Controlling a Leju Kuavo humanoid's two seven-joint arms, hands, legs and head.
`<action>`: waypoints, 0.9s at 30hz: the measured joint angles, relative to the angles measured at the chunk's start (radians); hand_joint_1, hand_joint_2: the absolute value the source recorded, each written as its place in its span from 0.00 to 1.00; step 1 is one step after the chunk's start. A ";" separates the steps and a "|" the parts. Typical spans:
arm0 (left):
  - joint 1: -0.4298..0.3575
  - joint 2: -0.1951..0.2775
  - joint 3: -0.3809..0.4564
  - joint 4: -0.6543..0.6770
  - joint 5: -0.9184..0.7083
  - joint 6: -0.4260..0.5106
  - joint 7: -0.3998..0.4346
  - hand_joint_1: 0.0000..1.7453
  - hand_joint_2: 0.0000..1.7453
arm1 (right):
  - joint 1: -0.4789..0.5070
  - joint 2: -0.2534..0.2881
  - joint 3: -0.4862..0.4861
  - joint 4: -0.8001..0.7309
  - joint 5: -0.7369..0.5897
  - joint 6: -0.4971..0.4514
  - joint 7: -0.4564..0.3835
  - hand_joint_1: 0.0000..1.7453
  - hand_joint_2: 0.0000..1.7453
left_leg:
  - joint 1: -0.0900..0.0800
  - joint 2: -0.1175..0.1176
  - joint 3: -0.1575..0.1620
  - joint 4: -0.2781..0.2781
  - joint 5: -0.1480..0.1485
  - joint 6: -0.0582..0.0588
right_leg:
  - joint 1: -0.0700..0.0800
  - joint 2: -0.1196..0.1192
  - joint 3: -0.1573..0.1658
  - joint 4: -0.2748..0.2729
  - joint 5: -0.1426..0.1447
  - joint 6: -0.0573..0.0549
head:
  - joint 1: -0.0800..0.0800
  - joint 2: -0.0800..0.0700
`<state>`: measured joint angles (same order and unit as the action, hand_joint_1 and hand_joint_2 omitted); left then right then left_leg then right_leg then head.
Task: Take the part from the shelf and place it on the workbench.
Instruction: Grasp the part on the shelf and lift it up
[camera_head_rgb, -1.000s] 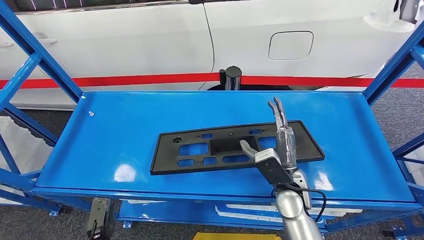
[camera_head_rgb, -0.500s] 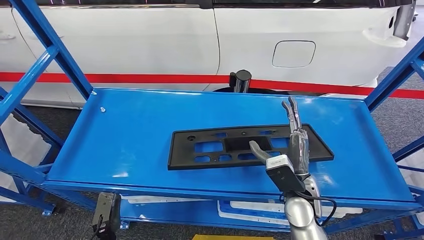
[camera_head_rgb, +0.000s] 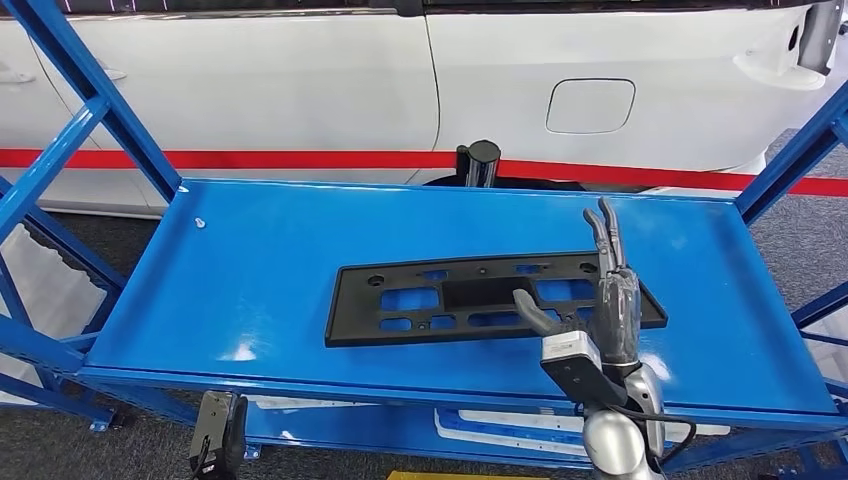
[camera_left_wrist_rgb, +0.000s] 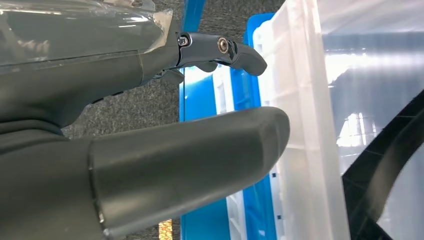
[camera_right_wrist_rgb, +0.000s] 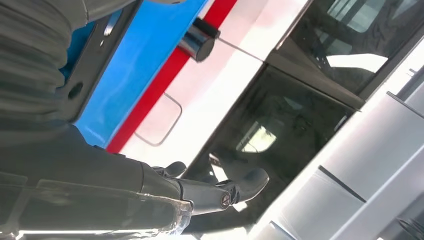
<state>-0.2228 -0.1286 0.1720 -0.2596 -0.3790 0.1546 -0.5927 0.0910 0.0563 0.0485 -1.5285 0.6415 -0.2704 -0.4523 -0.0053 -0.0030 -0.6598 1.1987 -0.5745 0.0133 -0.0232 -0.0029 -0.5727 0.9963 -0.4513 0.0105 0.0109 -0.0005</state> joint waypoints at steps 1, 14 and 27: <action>0.004 0.000 0.000 0.001 0.001 0.001 0.003 0.00 0.00 | 0.019 -0.005 0.000 -0.025 0.011 -0.005 0.002 0.00 1.00 | 0.006 0.000 -0.031 0.058 -0.019 -0.005 | -0.001 0.000 0.000 0.000 -0.001 -0.001 | 0.000 0.000; 0.038 -0.016 0.022 0.016 0.034 0.024 -0.001 0.00 0.00 | 0.242 -0.101 0.019 -0.343 0.115 -0.036 0.076 0.00 1.00 | 0.008 -0.008 0.092 -0.198 0.102 0.002 | -0.003 0.009 0.015 -0.010 -0.016 0.027 | 0.003 0.000; 0.071 -0.059 0.078 0.033 0.055 0.090 0.004 0.00 0.00 | 0.503 -0.375 0.348 -0.718 0.548 -0.079 0.608 0.00 1.00 | 0.002 -0.006 0.095 -0.197 0.094 0.020 | -0.009 0.009 0.031 -0.021 -0.016 0.047 | 0.002 0.000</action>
<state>-0.1520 -0.1879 0.2503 -0.2263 -0.3243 0.2450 -0.5883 0.5945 -0.3188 0.3968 -2.2467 1.1893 -0.3499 0.1556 -0.0033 -0.0094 -0.5645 1.0020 -0.4805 0.0331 -0.0319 0.0058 -0.5421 0.9754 -0.4676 0.0576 0.0127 -0.0004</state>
